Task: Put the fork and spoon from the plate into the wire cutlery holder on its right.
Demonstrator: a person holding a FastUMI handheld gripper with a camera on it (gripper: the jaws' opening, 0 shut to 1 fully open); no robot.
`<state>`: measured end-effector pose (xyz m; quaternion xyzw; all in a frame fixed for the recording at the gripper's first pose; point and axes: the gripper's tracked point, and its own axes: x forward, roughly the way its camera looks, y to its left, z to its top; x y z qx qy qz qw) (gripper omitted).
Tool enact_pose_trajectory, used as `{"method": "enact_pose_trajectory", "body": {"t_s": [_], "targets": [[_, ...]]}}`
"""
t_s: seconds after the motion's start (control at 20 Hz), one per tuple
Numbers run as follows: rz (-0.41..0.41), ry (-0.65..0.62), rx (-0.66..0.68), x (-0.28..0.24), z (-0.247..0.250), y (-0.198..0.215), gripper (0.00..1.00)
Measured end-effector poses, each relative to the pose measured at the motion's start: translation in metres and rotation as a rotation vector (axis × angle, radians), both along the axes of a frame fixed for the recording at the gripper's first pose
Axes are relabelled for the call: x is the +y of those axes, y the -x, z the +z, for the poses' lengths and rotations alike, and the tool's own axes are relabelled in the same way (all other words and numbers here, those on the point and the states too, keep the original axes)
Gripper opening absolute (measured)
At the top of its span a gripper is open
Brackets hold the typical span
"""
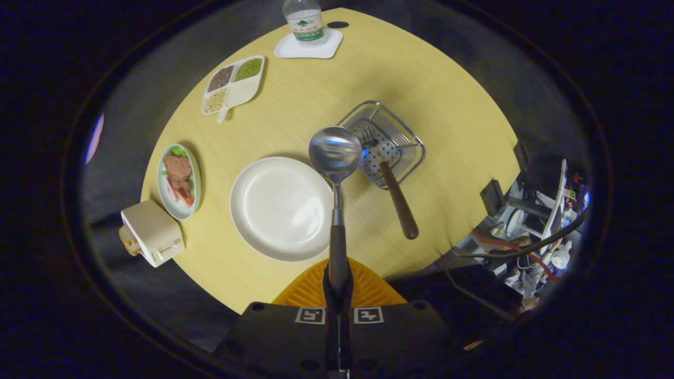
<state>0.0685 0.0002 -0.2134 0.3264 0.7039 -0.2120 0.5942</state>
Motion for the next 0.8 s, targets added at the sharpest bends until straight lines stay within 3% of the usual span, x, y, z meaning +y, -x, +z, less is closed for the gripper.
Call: {"method": "enact_pose_trajectory", "body": {"t_s": [0.4, 0.8], "targets": [[-0.056, -0.110, 0.115, -0.010, -0.029, -0.006, 0.07], [-0.083, -0.182, 0.139, -0.020, -0.043, -0.021, 0.08]]}}
